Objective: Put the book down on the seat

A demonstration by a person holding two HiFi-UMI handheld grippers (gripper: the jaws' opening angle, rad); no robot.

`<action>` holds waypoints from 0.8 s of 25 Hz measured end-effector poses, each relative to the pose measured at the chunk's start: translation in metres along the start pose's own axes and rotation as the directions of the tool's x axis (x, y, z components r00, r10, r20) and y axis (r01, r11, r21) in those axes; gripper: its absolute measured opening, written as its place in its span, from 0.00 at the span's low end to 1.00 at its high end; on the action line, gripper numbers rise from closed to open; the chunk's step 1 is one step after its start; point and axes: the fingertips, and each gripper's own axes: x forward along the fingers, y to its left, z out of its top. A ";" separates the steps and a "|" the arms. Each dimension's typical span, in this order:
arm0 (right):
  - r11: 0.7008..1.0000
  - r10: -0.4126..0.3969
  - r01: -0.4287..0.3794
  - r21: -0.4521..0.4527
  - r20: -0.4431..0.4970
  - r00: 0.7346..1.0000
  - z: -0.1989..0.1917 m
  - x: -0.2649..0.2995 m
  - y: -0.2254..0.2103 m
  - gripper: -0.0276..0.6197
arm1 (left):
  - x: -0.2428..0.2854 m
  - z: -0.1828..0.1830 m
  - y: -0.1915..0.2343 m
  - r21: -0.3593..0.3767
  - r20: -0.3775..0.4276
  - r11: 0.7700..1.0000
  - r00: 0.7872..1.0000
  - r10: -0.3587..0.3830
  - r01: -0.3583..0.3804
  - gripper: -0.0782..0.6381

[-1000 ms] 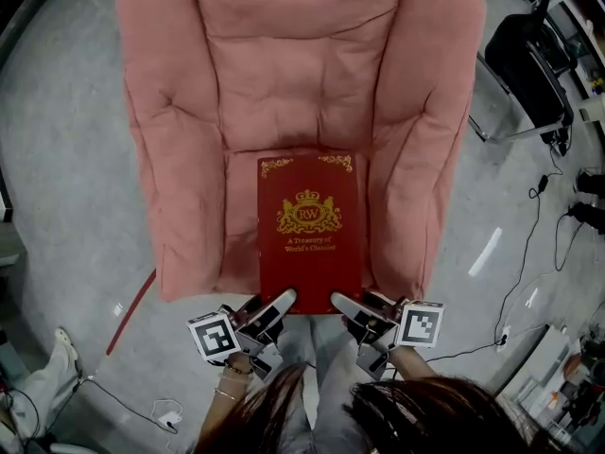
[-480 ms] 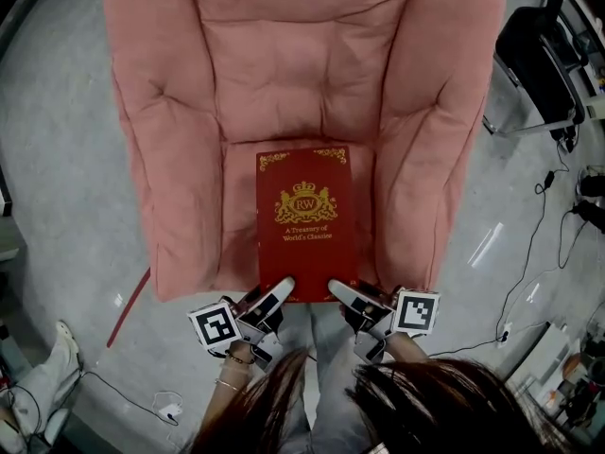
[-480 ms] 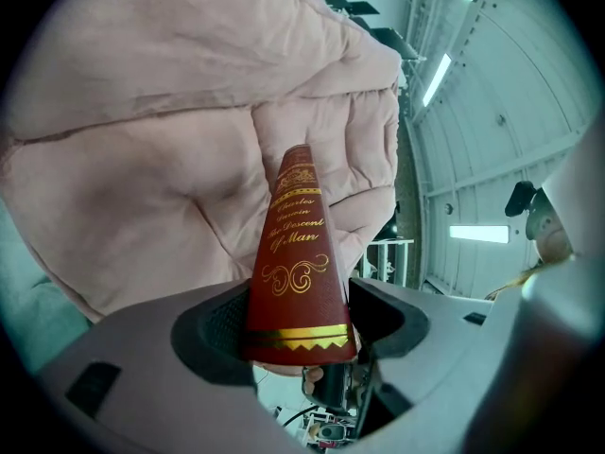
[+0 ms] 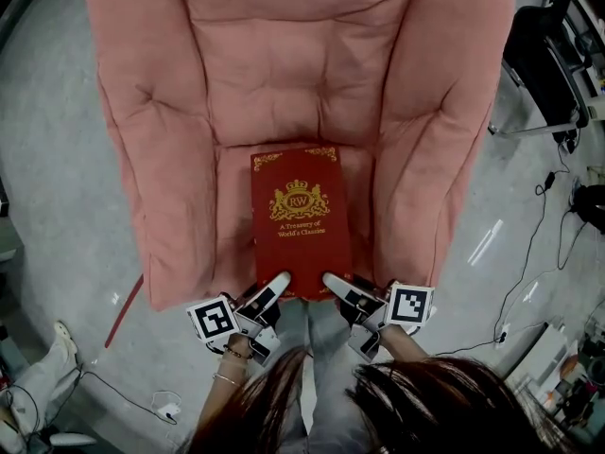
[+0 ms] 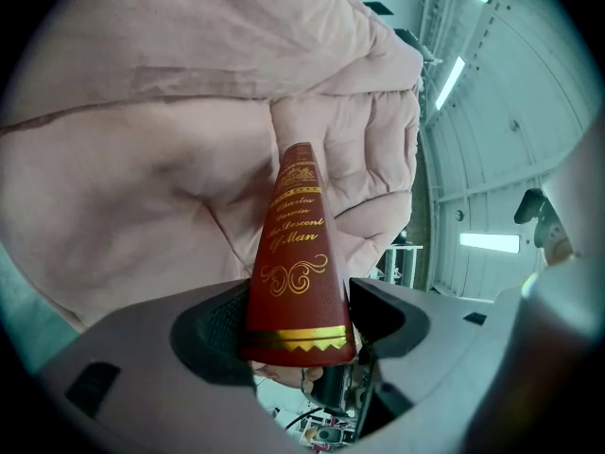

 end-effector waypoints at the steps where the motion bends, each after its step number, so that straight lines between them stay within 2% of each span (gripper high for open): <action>1: 1.000 -0.001 0.001 0.003 0.002 1.000 0.000 0.002 -0.002 0.45 | 0.000 0.001 0.003 -0.005 -0.002 1.000 1.000 0.008 -0.008 0.52; 8: 1.000 -0.011 0.011 0.025 0.004 1.000 0.004 0.013 -0.014 0.45 | 0.008 0.011 0.011 -0.007 -0.022 1.000 1.000 0.021 -0.021 0.52; 12: 0.999 -0.023 0.023 0.032 0.001 1.000 0.001 0.011 -0.025 0.45 | 0.010 0.004 0.020 -0.043 -0.022 0.998 0.999 0.036 -0.037 0.53; 15: 1.000 -0.020 0.021 0.016 -0.012 1.000 0.000 0.013 -0.025 0.45 | 0.011 0.004 0.023 -0.007 -0.046 0.999 0.998 0.038 -0.038 0.53; 18: 0.999 -0.029 0.029 0.018 -0.023 0.999 -0.002 0.016 -0.027 0.46 | 0.013 0.002 0.022 -0.048 -0.067 0.998 0.997 0.047 -0.051 0.54; 20: 0.999 -0.038 0.039 0.021 -0.023 0.999 -0.004 0.017 -0.032 0.47 | 0.014 0.002 0.027 -0.038 -0.088 0.998 0.995 0.053 -0.056 0.55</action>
